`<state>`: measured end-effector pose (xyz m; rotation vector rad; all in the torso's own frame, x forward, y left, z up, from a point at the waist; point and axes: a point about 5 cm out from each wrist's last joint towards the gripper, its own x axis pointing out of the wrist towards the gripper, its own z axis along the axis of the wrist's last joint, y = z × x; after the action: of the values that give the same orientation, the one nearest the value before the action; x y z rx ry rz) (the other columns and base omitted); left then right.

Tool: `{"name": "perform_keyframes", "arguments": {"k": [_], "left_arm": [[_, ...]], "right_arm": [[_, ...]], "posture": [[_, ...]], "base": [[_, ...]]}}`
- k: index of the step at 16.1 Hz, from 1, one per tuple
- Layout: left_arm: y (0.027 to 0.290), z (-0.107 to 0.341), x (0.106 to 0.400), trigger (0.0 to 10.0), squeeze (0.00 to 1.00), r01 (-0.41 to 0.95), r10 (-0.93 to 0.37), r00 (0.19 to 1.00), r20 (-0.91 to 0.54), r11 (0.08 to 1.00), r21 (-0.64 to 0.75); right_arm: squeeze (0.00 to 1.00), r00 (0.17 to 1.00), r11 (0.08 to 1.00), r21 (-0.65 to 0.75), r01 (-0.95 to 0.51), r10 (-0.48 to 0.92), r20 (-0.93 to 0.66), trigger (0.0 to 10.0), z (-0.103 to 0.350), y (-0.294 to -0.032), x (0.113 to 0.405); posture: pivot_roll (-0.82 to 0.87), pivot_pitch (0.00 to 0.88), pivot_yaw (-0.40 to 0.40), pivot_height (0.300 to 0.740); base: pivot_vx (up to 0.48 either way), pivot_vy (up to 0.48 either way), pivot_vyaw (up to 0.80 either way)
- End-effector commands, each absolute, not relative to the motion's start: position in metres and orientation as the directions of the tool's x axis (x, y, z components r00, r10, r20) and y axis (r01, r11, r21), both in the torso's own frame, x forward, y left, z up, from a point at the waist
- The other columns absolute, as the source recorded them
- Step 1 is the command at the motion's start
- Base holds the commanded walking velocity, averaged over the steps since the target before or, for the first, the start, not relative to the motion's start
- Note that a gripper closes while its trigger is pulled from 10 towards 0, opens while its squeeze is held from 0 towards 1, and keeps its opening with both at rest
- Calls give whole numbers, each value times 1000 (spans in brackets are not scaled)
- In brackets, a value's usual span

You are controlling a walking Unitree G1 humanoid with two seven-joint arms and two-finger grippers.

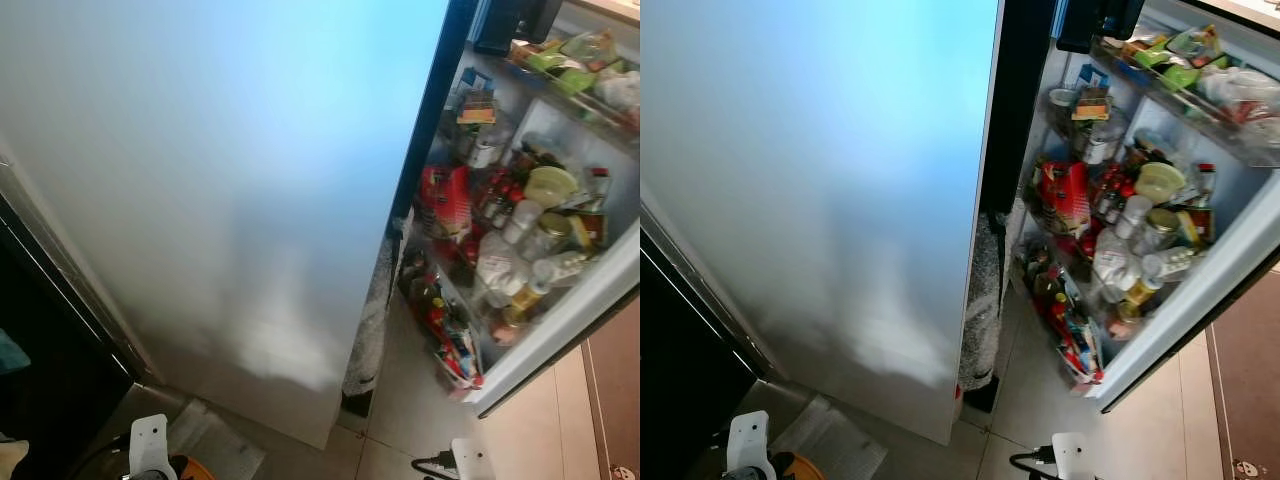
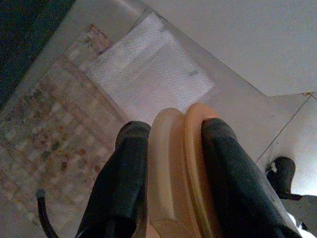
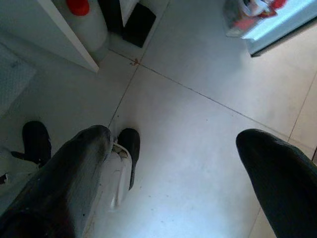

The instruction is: Restocking fridge

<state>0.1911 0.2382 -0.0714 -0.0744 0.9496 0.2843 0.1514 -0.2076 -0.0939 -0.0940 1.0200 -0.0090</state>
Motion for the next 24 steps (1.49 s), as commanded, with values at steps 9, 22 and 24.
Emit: {"name": "perform_keyframes", "arguments": {"k": [9,22,24], "left_arm": [[238,-79,177,10000,0,-232,206,478,-854,967,104],[241,-78,177,10000,0,-210,210,475,-855,970,122],[240,-78,177,10000,0,-213,210,475,-855,970,120]], "right_arm": [[0,520,996,-88,-23,-63,-852,10000,-95,-209,147],[0,514,991,-130,-20,-101,-852,10000,-97,-208,143],[0,517,991,-130,-9,-106,-849,10000,-96,-209,144]], "posture": [[-110,0,-9,740],[-117,0,12,740],[-121,0,15,740]], "base": [[0,0,235],[0,-212,136],[0,-306,0]]}}
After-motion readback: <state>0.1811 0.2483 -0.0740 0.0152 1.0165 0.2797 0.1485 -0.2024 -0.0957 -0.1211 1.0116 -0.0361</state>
